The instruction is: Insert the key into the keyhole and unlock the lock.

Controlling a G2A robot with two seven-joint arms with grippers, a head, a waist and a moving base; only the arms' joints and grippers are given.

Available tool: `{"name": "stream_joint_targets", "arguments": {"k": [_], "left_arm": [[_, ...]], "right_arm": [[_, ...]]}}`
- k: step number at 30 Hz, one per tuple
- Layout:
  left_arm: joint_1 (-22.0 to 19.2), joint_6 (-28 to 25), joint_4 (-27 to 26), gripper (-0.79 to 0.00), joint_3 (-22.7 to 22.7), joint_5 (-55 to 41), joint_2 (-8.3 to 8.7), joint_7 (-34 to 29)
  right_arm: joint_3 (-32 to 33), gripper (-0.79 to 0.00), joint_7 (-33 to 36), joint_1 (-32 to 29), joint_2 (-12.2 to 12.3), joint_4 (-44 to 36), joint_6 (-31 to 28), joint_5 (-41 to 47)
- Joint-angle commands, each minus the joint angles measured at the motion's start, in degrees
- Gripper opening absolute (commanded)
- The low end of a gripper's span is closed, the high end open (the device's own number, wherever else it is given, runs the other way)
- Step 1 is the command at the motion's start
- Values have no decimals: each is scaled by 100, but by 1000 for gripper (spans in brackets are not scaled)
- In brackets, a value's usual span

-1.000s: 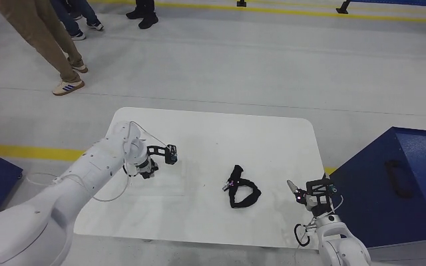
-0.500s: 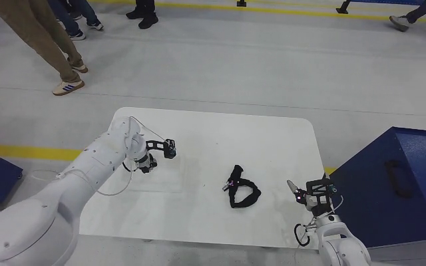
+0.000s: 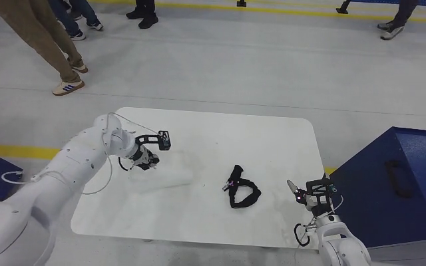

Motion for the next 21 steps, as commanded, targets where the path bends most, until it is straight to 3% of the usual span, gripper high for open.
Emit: {"name": "stream_joint_targets", "arguments": {"k": [1, 5, 8, 15, 21], "left_arm": [[26, 0, -185, -785, 0, -257, 124, 18], [82, 0, -657, -785, 0, -662, 455, 161], [53, 0, -817, -785, 0, -337, 666, -64], [16, 0, -1404, -785, 0, 1097, 990, -51], [6, 0, -1536, -785, -144, 1074, 1173, 269]], "right_arm": [[0, 0, 0, 0, 0, 0, 0, 0], [0, 0, 0, 0, 0, 0, 0, 0], [0, 0, 0, 0, 0, 0, 0, 0], [0, 0, 0, 0, 0, 0, 0, 0], [0, 0, 0, 0, 0, 0, 0, 0]]}}
